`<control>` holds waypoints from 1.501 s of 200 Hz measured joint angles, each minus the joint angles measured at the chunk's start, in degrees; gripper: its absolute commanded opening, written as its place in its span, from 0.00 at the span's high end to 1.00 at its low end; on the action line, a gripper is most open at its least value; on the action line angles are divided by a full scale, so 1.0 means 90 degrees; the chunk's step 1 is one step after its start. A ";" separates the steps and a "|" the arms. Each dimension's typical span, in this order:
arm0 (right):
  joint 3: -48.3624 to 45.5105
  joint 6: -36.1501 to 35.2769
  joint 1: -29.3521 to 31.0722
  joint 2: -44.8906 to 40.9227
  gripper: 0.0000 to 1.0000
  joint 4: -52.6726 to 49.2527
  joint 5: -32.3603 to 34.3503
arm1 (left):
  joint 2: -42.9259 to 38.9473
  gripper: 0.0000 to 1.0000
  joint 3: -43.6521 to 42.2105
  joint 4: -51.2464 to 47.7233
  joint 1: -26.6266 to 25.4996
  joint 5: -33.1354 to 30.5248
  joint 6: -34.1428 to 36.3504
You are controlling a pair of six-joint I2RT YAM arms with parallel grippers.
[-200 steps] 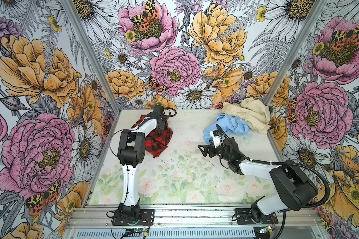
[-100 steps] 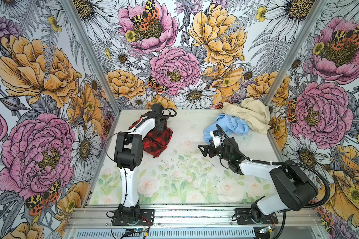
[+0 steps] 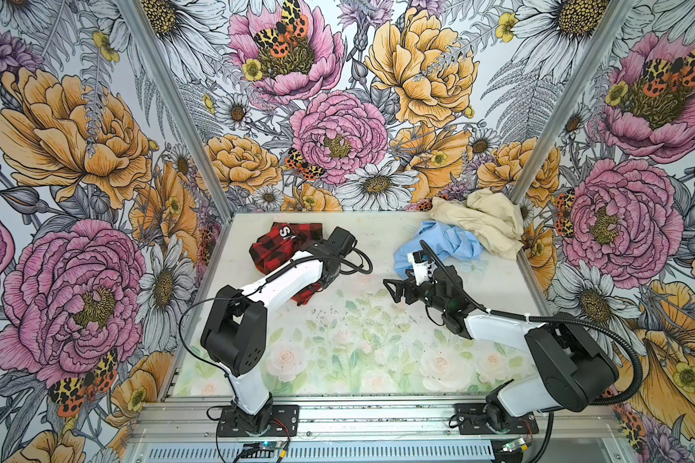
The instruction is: Pick out a specific cloth from the pile
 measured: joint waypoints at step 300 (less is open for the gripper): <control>0.0000 0.0053 -0.0112 -0.0165 0.01 0.0017 -0.0104 | 0.0797 1.00 0.1557 -0.0612 0.0522 0.0095 -0.0080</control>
